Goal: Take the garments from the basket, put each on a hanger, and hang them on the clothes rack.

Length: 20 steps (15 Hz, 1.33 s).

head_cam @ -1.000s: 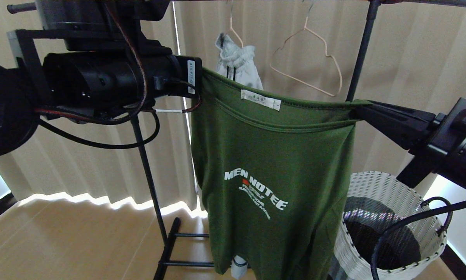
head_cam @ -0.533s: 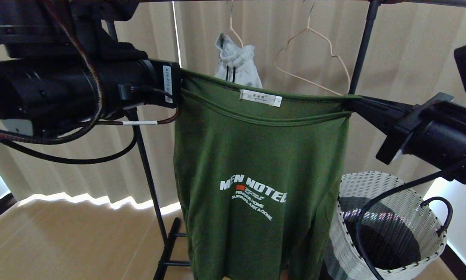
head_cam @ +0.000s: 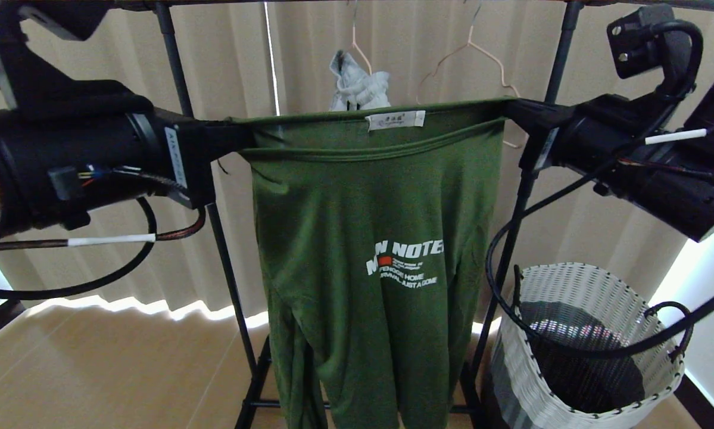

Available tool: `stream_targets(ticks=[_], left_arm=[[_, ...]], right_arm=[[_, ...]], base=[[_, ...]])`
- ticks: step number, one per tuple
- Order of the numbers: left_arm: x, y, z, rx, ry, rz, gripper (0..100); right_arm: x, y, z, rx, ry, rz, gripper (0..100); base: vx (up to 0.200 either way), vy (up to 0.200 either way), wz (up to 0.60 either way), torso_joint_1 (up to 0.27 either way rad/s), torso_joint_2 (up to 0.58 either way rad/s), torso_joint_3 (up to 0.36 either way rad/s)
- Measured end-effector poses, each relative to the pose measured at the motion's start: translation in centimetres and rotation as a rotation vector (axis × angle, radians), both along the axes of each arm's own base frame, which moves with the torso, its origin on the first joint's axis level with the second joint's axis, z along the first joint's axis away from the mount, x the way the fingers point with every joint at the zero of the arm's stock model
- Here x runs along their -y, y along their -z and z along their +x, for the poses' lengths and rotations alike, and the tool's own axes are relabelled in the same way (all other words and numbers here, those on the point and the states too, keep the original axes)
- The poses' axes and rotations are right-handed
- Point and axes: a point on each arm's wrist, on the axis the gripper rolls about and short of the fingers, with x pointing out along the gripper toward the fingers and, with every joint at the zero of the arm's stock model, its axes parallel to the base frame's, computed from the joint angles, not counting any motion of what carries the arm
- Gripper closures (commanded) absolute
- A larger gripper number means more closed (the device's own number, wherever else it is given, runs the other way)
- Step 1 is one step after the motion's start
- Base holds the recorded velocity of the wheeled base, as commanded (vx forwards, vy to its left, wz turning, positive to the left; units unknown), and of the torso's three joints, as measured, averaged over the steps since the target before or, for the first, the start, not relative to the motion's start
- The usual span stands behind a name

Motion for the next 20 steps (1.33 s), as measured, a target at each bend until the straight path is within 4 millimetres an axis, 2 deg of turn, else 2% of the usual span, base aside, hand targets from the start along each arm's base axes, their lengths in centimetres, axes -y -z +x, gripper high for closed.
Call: stream_targets(ticks=[5, 8, 11, 15, 18, 20], left_arm=[[-1.3, 0.7, -2.6, 0.005, 0.088, -0.005, 100], [-1.7, 0.7, -3.5, 0.023, 0.132, 0.003, 100], [-1.8, 0.8, -3.7, 0.03, 0.131, 0.011, 100], [-1.6, 0.0, -3.1, 0.059, 0.118, 0.021, 100], [-1.4, -2.0, -1.8, 0.11, 0.053, 0.0, 100], [-1.2, -2.8, -0.3, 0.12, -0.055, -0.005, 100]], right_arm=[[-1.6, 0.2, 3.4, 0.071, 0.0, 0.035, 100], [-1.9, 0.8, 4.0, 0.056, 0.0, 0.029, 100], [-1.9, 0.9, 4.0, 0.047, 0.006, 0.024, 100], [-1.4, 0.1, 2.9, 0.036, 0.013, 0.019, 100], [-0.2, -1.3, 0.5, 0.01, 0.014, 0.006, 100], [0.7, -1.7, -1.4, -0.015, 0.012, -0.007, 100]], base=[[0.0, 0.0, 0.0, 0.0, 0.0, 0.0], [0.0, 0.0, 0.0, 0.0, 0.0, 0.0], [0.0, 0.0, 0.0, 0.0, 0.0, 0.0], [0.0, 0.0, 0.0, 0.0, 0.0, 0.0], [0.0, 0.0, 0.0, 0.0, 0.0, 0.0], [0.0, 0.0, 0.0, 0.0, 0.0, 0.0]])
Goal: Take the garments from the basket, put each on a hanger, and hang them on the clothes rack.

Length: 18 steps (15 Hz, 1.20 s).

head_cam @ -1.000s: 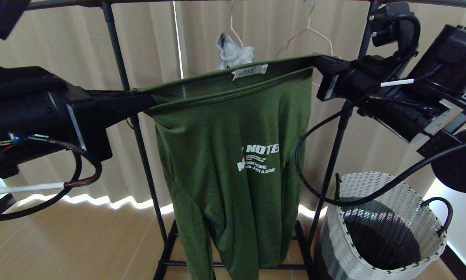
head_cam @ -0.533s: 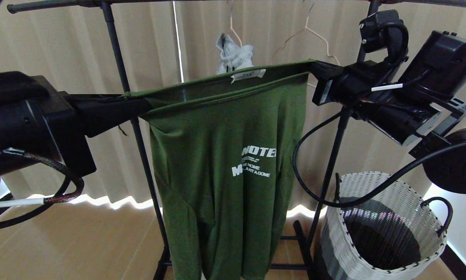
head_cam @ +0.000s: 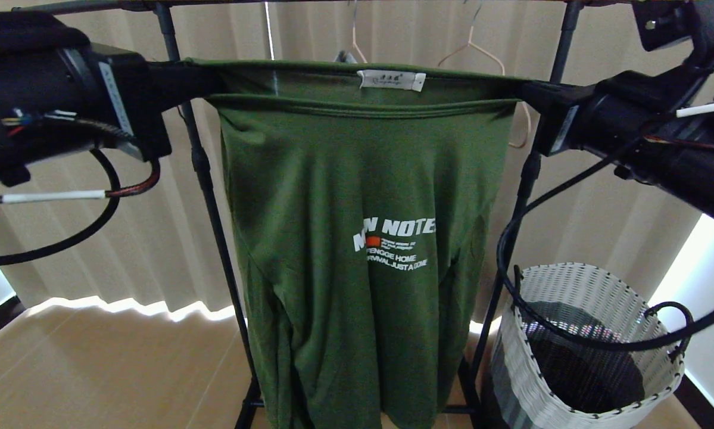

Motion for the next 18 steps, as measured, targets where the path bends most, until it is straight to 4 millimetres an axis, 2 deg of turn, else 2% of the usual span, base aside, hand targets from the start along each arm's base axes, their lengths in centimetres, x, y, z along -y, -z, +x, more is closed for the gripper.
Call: stream_targets(ticks=[2, 6, 15, 18], left_arm=[[0.6, 0.3, 1.5, -0.025, -0.091, -0.006, 100], [1.9, 1.4, 2.9, -0.081, -0.093, -0.01, 100], [2.2, 1.5, 3.1, -0.086, -0.087, -0.007, 100], [2.2, 0.7, 3.1, -0.063, -0.085, -0.023, 100]], right_arm=[[0.9, 0.4, -1.9, -0.025, -0.005, -0.014, 100], [1.8, 1.7, -4.0, -0.055, -0.012, -0.029, 100], [2.1, 1.6, -4.7, -0.042, -0.013, -0.022, 100], [2.1, 1.3, -4.6, -0.036, -0.013, -0.02, 100]], base=[[0.0, 0.0, 0.0, 0.0, 0.0, 0.0], [0.0, 0.0, 0.0, 0.0, 0.0, 0.0], [0.0, 0.0, 0.0, 0.0, 0.0, 0.0], [0.0, 0.0, 0.0, 0.0, 0.0, 0.0]])
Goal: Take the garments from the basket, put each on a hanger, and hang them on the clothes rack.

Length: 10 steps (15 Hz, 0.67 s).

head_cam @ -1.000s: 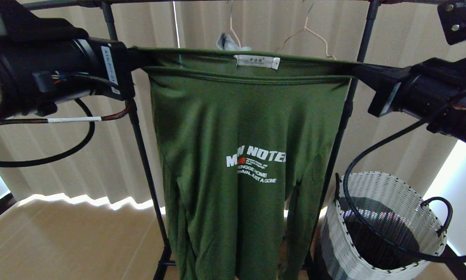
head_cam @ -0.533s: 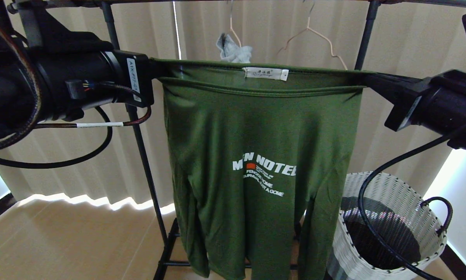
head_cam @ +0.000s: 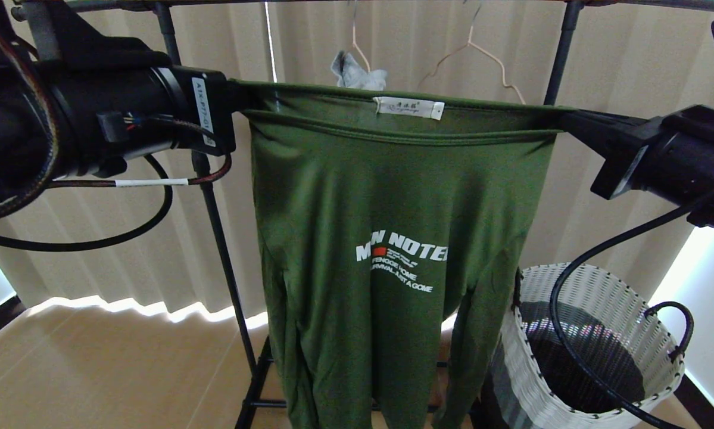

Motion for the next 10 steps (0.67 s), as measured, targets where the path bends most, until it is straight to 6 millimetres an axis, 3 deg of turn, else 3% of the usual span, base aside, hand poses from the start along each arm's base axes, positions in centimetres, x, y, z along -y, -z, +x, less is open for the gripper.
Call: stream_targets(ticks=[10], left_arm=[[0.21, 0.36, -0.07, -0.01, 0.007, 0.008, 100]], right_arm=[[0.0, 0.13, 0.0, -0.008, -0.001, -0.005, 100]], base=[[0.0, 0.0, 0.0, 0.0, 0.0, 0.0]])
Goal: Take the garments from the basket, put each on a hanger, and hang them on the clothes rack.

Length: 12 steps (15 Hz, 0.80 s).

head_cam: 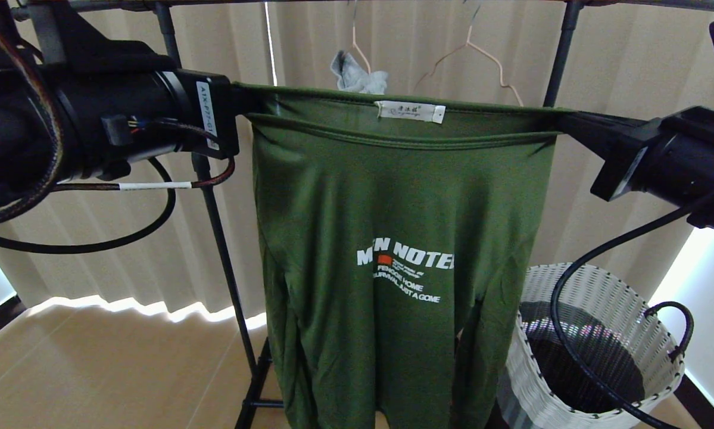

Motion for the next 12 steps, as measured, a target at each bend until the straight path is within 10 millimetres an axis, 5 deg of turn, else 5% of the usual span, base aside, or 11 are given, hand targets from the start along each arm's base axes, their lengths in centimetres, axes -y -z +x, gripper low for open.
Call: stream_targets(ticks=[12], left_arm=[[-0.05, 0.04, -0.05, -0.002, -0.002, 0.001, 100]], right_arm=[[-0.03, 0.14, -0.03, -0.018, -0.003, -0.014, 100]], base=[[0.0, 0.0, 0.0, 0.0, 0.0, 0.0]])
